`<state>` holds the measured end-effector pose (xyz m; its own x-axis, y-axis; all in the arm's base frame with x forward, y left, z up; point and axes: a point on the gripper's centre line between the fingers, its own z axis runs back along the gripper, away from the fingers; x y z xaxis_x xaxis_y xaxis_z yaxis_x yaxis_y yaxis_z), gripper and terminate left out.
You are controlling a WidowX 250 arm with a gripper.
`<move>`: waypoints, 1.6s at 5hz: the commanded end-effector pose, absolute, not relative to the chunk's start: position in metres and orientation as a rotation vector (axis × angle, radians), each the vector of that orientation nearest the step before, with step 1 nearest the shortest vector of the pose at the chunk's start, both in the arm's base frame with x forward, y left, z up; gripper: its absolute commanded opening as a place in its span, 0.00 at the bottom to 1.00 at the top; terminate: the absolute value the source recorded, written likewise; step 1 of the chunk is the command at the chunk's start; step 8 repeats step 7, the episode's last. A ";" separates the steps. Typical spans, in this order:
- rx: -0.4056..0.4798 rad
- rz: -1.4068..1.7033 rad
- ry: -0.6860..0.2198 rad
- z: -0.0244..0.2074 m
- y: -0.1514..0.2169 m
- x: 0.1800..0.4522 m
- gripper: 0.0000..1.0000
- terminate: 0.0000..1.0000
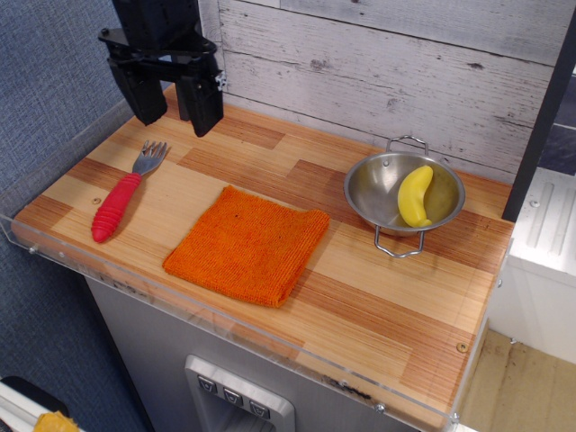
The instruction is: Put the fork next to the left side of the towel
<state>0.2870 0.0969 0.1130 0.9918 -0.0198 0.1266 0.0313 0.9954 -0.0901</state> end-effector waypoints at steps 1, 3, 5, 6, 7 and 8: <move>-0.067 -0.031 -0.182 0.132 0.097 0.285 1.00 0.00; -0.067 -0.031 -0.182 0.132 0.097 0.285 1.00 0.00; -0.067 -0.031 -0.182 0.132 0.097 0.285 1.00 0.00; -0.067 -0.031 -0.182 0.132 0.097 0.285 1.00 0.00; -0.067 -0.031 -0.182 0.132 0.097 0.285 1.00 1.00; -0.067 -0.031 -0.182 0.132 0.097 0.285 1.00 1.00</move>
